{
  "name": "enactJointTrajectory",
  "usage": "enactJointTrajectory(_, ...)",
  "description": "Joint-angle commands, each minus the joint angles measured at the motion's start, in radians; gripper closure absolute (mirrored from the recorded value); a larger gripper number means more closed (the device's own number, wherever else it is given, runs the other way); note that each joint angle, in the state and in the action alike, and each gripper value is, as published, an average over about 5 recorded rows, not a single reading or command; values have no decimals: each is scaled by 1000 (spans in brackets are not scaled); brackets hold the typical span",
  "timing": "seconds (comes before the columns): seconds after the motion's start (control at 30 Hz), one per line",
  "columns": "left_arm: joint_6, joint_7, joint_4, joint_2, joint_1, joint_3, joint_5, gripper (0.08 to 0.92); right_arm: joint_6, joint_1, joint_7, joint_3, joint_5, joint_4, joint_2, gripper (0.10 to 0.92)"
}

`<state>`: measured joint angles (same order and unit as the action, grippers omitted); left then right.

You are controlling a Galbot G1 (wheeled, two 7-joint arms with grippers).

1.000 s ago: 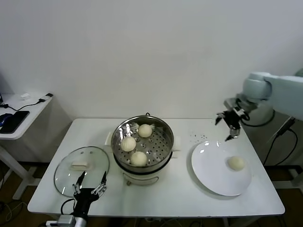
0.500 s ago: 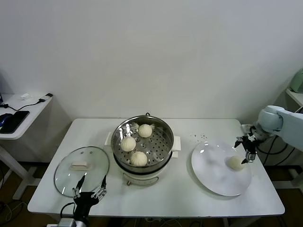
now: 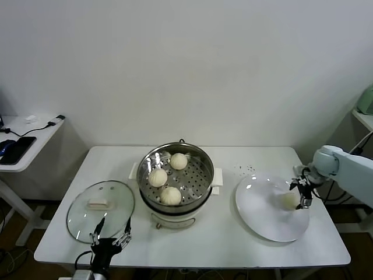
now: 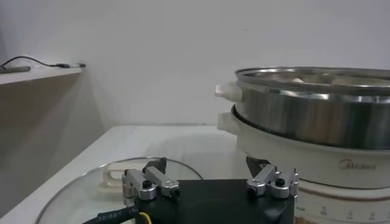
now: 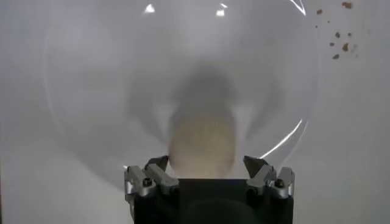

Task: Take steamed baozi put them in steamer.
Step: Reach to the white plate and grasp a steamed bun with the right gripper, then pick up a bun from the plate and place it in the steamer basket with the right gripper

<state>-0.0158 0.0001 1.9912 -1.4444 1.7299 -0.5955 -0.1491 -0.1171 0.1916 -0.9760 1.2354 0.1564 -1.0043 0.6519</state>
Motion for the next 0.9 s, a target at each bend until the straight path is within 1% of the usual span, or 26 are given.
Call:
enactJointTrajectory(0.03,-1,-1,1,3,0,0,-1,177,-13,-67,14,-61,-25,29,20,203)
enactJointTrajectory(0.17,0,0,6,2,1,0,-1,177,-17,-41,-3,-33,-22,7,10,216)
enactJointTrajectory(0.37,1,-1,12,-2,2,5,1,177,-15,16,-17,7,-17,-40,-10,314)
enactJointTrajectory(0.53,0,-1,17,-4,6,9,3,177,-22,157,-32,117,36,-107,-30,345)
enactJointTrajectory(0.63,0,-1,21,-3,8,10,4,177,-36,312,-37,255,128,-164,-31,346)
enactJointTrajectory(0.73,0,-1,26,-2,10,12,4,177,-53,517,-36,449,254,-234,-9,348)
enactJointTrajectory(0.9,1,0,34,2,8,16,2,177,-89,842,-36,676,510,-367,104,354)
